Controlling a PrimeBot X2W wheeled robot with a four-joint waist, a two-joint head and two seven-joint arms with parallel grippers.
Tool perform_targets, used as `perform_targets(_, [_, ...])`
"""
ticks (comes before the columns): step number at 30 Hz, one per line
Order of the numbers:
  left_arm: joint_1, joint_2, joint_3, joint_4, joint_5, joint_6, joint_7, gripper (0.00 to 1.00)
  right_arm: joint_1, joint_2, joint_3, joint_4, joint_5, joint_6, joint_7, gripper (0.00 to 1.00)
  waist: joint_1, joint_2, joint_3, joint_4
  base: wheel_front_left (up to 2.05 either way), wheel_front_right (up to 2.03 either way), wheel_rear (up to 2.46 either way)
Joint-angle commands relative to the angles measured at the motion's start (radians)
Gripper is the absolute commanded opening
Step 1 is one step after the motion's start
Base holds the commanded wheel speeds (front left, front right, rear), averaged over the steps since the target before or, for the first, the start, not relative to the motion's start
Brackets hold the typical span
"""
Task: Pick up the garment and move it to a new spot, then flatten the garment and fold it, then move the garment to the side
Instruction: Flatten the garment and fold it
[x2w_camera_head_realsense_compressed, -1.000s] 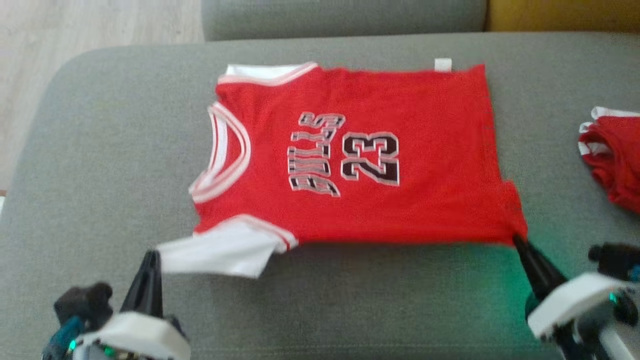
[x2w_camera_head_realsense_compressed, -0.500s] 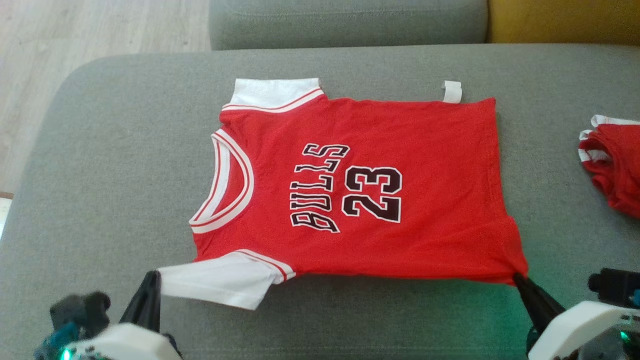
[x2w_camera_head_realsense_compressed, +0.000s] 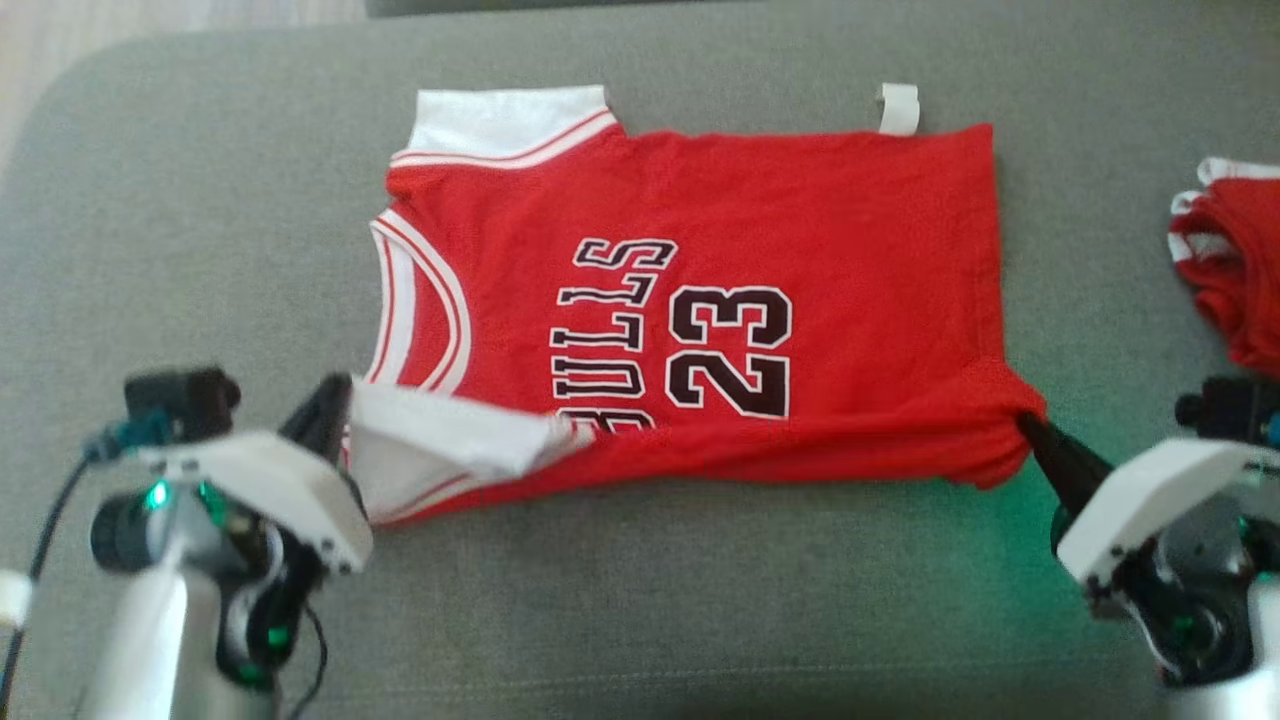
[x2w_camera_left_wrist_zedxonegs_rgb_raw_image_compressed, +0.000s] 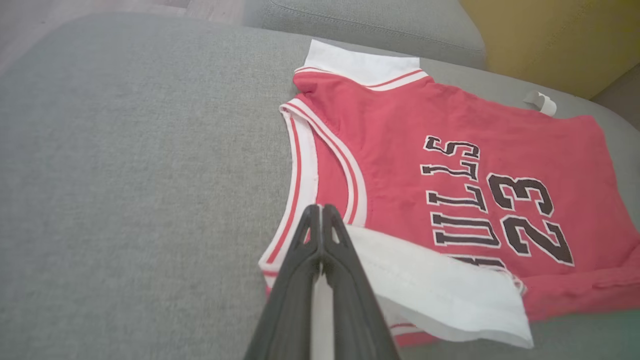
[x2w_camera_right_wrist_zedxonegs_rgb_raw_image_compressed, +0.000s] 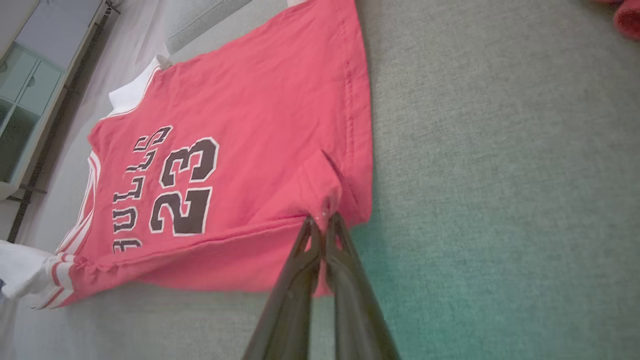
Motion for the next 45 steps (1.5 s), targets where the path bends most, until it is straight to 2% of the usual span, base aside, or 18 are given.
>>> perform_targets(1, [-0.104,0.026,0.035,0.01,-0.006,-0.007,-0.003,0.0,-0.071,-0.005,0.01,-0.008,0.015,0.007,0.003,0.0,0.0,-0.0001,0.035,-0.012,0.0,0.0,0.0])
perform_targets(8, [-0.267,0.017,0.027,0.18,-0.011,-0.035,-0.068,0.0,-0.184,-0.007,0.025,0.083,0.026,0.007,-0.055,0.0,0.0,-0.0001,0.082,-0.021,0.0,0.0,0.0])
perform_targets(9, [-0.281,0.014,0.024,0.203,-0.011,-0.04,-0.082,0.1,-0.193,-0.009,0.03,0.092,0.027,0.007,-0.071,0.05,0.0,-0.0001,0.087,-0.021,0.0,0.0,0.0])
perform_targets(10, [-0.293,0.01,0.022,0.223,-0.013,-0.045,-0.1,0.47,-0.198,-0.015,0.04,0.099,0.025,0.007,-0.088,0.45,0.0,-0.0001,0.09,-0.021,0.0,0.0,0.0])
perform_targets(11, [-0.303,0.008,0.021,0.241,-0.011,-0.049,-0.122,1.0,-0.203,-0.018,0.047,0.102,0.026,0.007,-0.114,1.0,0.0,-0.0001,0.094,-0.021,0.0,0.0,0.0])
perform_targets(14, [-0.317,-0.003,0.02,0.278,0.005,-0.048,-0.211,1.0,-0.205,-0.04,0.085,0.097,0.012,0.007,-0.214,1.0,0.0,-0.0001,0.103,-0.021,0.0,0.0,0.0])
perform_targets(15, [-0.317,-0.003,0.02,0.278,0.005,-0.048,-0.211,1.0,-0.205,-0.04,0.085,0.097,0.012,0.007,-0.214,1.0,0.0,-0.0001,0.103,-0.021,0.0,0.0,0.0])
perform_targets(17, [-0.317,-0.003,0.016,0.287,0.04,-0.033,-0.294,1.0,-0.195,-0.057,0.118,0.088,-0.005,0.007,-0.297,1.0,0.0,-0.0001,0.107,-0.019,0.0,0.0,0.0])
perform_targets(18, [-0.314,-0.006,0.015,0.289,0.056,-0.023,-0.336,1.0,-0.188,-0.067,0.134,0.084,-0.022,0.007,-0.348,1.0,0.0,-0.0001,0.108,-0.019,0.0,0.0,0.0])
perform_targets(19, [-0.3,-0.01,0.007,0.288,0.095,0.003,-0.422,1.0,-0.173,-0.08,0.159,0.073,-0.048,0.007,-0.451,1.0,0.0,-0.0001,0.109,-0.018,0.0,0.0,0.0])
perform_targets(22, [-0.264,-0.017,-0.003,0.274,0.15,0.048,-0.533,1.0,-0.147,-0.093,0.18,0.057,-0.098,0.007,-0.605,1.0,0.0,-0.0001,0.102,-0.018,0.0,0.0,0.0])
perform_targets(26, [-0.196,-0.026,-0.009,0.232,0.195,0.094,-0.598,1.0,-0.103,-0.107,0.196,0.04,-0.185,0.007,-0.736,1.0,0.0,-0.0001,0.082,-0.02,0.0,0.0,0.0])
perform_targets(33, [-0.048,-0.045,-0.014,0.131,0.216,0.131,-0.616,1.0,-0.007,-0.074,0.176,0.001,-0.238,0.007,-0.779,1.0,0.0,-0.0001,0.038,-0.016,0.0,0.0,0.0])
perform_targets(39, [0.03,-0.048,-0.032,0.103,0.224,0.131,-0.618,1.0,0.06,-0.039,0.155,-0.034,-0.264,0.007,-0.757,1.0,0.0,-0.0001,0.008,-0.014,0.0,0.0,0.0])
perform_targets(45, [0.06,-0.048,-0.046,0.126,0.213,0.119,-0.612,1.0,0.084,-0.031,0.154,-0.038,-0.274,0.007,-0.726,1.0,0.0,-0.0001,-0.006,-0.017,0.0,0.0,0.0])
